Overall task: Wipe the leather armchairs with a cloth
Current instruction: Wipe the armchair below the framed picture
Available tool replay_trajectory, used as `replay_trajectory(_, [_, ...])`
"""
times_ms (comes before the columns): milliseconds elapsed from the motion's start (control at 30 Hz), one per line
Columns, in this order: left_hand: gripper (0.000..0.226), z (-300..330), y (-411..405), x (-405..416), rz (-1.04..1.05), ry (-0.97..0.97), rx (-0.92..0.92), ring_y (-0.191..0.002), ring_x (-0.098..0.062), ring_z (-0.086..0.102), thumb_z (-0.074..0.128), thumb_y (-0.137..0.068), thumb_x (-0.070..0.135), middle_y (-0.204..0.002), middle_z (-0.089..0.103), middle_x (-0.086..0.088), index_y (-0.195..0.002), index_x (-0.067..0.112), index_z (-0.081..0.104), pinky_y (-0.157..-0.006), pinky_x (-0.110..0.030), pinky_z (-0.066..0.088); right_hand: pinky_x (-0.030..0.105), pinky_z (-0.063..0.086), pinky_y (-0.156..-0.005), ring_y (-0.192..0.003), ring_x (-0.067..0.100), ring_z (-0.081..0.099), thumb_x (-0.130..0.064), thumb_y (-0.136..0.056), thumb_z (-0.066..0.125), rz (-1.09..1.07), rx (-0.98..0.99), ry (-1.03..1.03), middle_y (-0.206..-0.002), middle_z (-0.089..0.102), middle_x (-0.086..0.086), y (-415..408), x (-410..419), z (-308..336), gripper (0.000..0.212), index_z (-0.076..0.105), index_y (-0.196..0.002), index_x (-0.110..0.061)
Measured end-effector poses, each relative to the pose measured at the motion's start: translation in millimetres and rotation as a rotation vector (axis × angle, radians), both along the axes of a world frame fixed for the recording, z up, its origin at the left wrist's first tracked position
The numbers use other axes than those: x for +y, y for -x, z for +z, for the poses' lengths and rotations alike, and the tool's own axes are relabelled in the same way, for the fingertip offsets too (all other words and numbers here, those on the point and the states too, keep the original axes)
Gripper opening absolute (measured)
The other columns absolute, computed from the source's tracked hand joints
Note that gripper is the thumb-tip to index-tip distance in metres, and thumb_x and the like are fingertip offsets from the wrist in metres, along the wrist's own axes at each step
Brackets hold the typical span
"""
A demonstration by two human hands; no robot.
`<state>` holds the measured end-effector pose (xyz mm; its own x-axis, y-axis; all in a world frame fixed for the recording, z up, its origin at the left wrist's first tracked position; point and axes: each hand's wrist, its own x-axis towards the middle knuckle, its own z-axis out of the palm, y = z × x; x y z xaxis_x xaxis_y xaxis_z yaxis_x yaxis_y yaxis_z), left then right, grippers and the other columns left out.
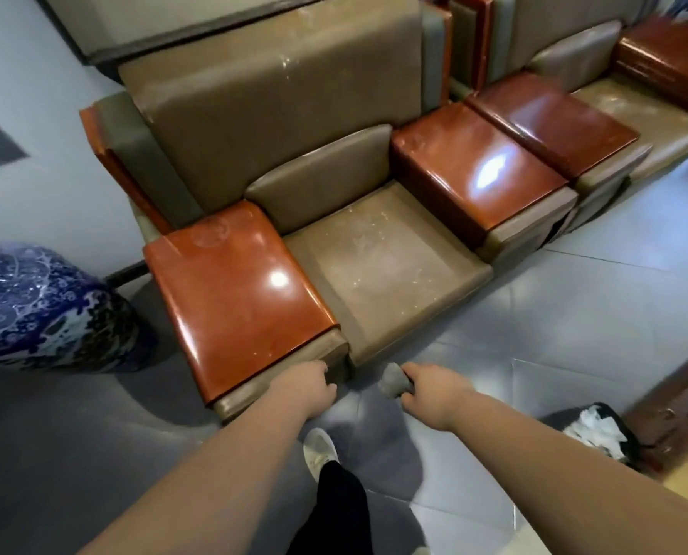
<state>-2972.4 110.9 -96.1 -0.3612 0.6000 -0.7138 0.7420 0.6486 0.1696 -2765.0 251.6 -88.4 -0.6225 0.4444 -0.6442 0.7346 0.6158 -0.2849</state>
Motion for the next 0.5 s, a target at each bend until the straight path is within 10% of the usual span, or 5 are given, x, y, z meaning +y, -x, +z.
replay_trajectory(200, [0.05, -58, 71, 64, -0.05, 0.025, 0.037, -0.126, -0.034, 0.057, 0.049, -0.103, 0.049, -0.139, 0.057, -0.011, -0.142, 0.018, 0.054, -0.104, -0.049, 0.051, 0.034, 0.044, -0.082, -0.107, 0.031, 0.059, -0.033, -0.098, 0.051, -0.091, -0.045, 0.038, -0.122, 0.059, 0.01, 56, 50, -68, 0.027, 0.052, -0.122, -0.021])
replay_trajectory(500, [0.083, -206, 136, 136, 0.09, -0.222, 0.251, -0.164, -0.028, 0.002, 0.041, -0.105, 0.059, -0.178, 0.003, -0.01, -0.169, 0.015, 0.011, -0.133, -0.046, 0.006, 0.045, 0.047, -0.098, -0.119, 0.041, 0.055, -0.034, -0.103, 0.045, -0.125, 0.047, -0.083, -0.133, 0.051, 0.017, 158, 129, -233, 0.044, 0.043, -0.143, -0.017])
